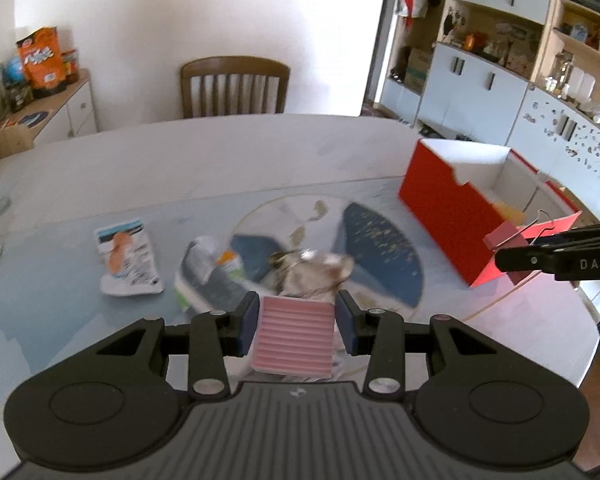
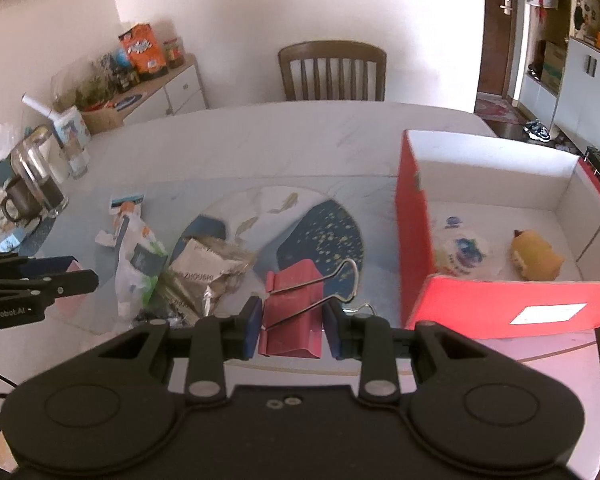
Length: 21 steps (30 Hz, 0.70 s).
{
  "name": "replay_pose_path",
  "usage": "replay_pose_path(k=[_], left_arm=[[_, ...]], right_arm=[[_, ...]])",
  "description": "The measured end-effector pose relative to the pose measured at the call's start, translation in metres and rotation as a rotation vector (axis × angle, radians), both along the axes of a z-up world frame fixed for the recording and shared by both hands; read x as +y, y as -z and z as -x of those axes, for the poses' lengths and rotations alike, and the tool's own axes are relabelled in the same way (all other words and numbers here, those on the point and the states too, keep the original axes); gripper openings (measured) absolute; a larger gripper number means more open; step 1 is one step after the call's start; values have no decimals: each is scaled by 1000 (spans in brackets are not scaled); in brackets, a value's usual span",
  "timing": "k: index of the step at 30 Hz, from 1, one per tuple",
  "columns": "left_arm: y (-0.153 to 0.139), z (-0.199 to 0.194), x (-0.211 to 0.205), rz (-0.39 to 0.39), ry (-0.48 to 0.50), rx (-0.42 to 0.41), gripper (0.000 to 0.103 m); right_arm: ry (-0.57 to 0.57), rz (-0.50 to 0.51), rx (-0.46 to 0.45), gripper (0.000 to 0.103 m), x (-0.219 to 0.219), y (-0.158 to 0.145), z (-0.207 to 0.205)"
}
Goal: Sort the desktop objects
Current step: 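Carry the pink sponge and pink binder clip with both tools over the red box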
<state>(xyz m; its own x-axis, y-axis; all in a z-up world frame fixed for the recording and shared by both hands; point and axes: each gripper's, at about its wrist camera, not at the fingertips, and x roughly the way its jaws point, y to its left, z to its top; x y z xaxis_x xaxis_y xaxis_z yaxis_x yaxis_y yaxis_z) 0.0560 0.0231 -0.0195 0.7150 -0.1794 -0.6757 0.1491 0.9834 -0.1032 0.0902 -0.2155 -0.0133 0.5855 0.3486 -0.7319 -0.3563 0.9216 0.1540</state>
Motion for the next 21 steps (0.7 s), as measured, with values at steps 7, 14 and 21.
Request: replay_pose_path(k=[7,14,21], left_arm=[[-12,-11,-38,2,45,-27,40],[-22,-25,-74,3,82,-49,40],[-32,-44,-115,2,131,-73,40]], right_arm=[[15,-16,-26,32,-27,-12,-4],[15,-2,-41,32,-53,-19,-14],[24,5,-59,32,-80,-25,-31]])
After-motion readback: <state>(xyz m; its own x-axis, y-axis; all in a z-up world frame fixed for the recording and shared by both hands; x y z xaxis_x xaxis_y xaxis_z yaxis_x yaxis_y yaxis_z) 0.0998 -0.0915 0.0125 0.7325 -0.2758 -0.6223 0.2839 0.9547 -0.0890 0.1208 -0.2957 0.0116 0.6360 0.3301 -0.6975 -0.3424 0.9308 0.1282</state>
